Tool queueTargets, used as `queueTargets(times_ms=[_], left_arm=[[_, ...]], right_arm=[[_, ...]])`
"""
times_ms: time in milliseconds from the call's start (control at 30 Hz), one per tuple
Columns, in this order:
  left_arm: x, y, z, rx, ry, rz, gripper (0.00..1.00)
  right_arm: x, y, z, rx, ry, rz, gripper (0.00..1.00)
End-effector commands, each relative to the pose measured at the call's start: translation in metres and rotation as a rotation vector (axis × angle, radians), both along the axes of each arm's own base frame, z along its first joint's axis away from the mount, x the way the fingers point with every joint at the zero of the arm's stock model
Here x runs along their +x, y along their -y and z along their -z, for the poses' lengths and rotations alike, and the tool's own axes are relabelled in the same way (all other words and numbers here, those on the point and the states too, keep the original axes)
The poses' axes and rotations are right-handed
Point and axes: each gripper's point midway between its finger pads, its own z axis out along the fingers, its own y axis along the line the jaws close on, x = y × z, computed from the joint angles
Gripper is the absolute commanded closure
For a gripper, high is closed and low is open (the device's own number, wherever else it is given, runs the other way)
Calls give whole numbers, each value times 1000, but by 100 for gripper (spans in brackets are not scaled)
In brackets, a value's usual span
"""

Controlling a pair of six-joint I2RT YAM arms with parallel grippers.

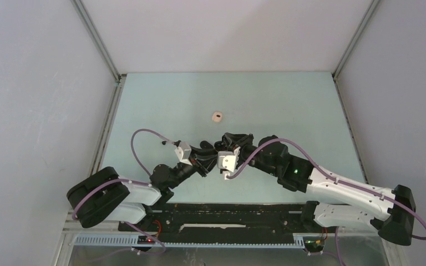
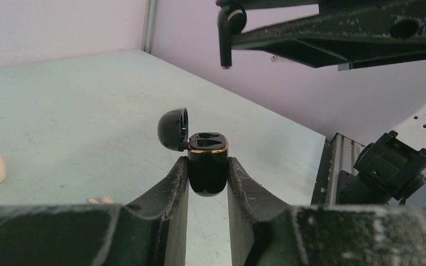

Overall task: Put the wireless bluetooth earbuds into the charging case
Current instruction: Place the earbud in the charging case.

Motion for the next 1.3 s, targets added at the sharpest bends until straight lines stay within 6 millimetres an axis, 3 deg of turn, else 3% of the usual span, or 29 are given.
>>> queueTargets(times_ms=[0,400,667,1267], left_arm=[[-6,6,-24,-61,48,42,100],[-9,-3,-33,-81,76,20,100],[-10,-15,-40,-95,113,-32,100],[-9,-24,-43,-107,127,-69,100]], right_arm=[[3,-11,-32,144,63,14,100],[-9,-26,-8,113,66,-34,100],[-8,-31,-3,138,36,-22,100],[-19,-41,6,157,-33,-28,100]])
